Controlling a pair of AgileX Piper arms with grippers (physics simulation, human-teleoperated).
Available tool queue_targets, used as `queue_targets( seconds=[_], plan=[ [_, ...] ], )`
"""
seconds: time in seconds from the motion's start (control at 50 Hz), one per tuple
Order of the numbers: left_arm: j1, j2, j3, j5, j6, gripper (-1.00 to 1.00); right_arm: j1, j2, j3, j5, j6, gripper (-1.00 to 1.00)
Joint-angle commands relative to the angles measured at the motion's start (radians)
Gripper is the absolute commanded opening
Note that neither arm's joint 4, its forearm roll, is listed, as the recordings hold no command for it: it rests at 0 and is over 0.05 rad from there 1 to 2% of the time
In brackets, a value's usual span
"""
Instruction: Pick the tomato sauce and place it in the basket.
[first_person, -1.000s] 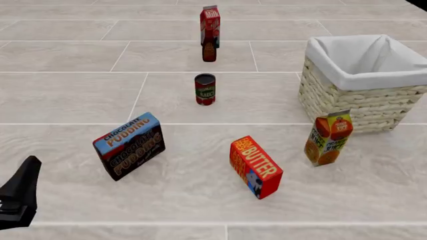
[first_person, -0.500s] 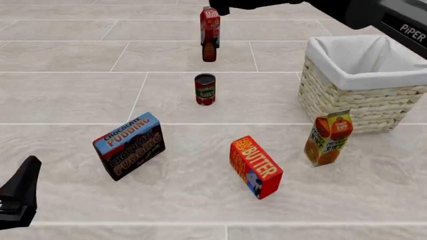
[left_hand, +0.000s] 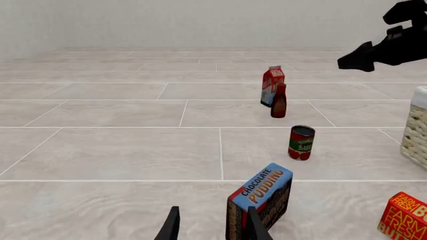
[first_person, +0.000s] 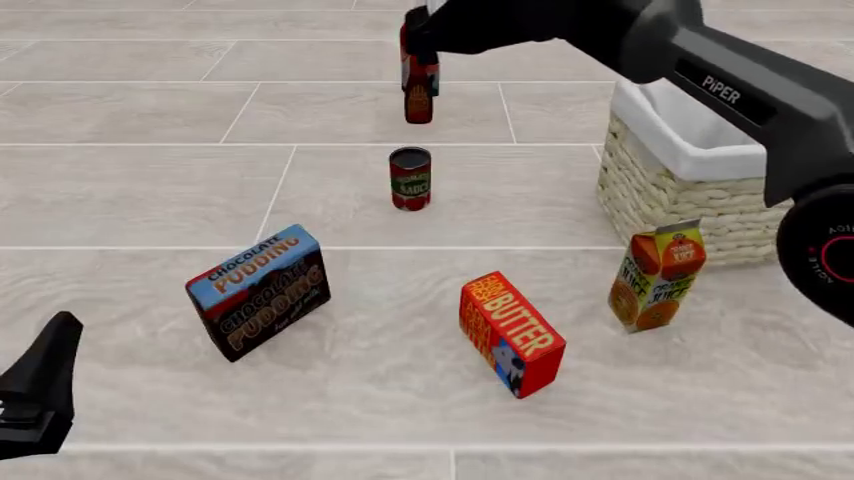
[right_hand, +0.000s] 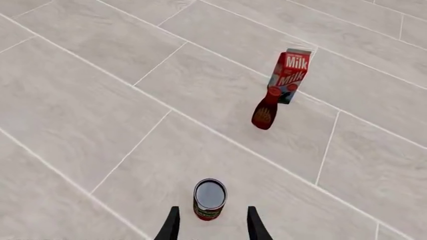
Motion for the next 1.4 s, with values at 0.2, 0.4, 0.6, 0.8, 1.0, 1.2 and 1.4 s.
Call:
queue_targets(
  seconds=[0.2,0.4,0.6,0.8,1.0,1.2,1.4],
  plan=[
    [0.000,0.000,0.000,0.000,0.000,1.00,0.006,0.110,-0.087,0.037,0.001,1.00],
    [0.000,0.000,0.000,0.000,0.000,1.00,0.004,0.148,-0.105,0.043,0.004,1.00],
    [0.000,0.000,0.000,0.000,0.000,1.00,-0.003,0.189,-0.150,0.060,0.001,1.00],
    [0.000,0.000,0.000,0.000,0.000,1.00,-0.009,0.238,-0.203,0.077,0.003,1.00],
    [0.000,0.000,0.000,0.000,0.000,1.00,-0.011,0.279,-0.249,0.094,0.003,1.00],
    [0.000,0.000,0.000,0.000,0.000,1.00,-0.004,0.316,-0.285,0.109,0.009,1.00],
    [0.000,0.000,0.000,0.000,0.000,1.00,-0.005,0.359,-0.336,0.130,0.012,1.00]
  ],
)
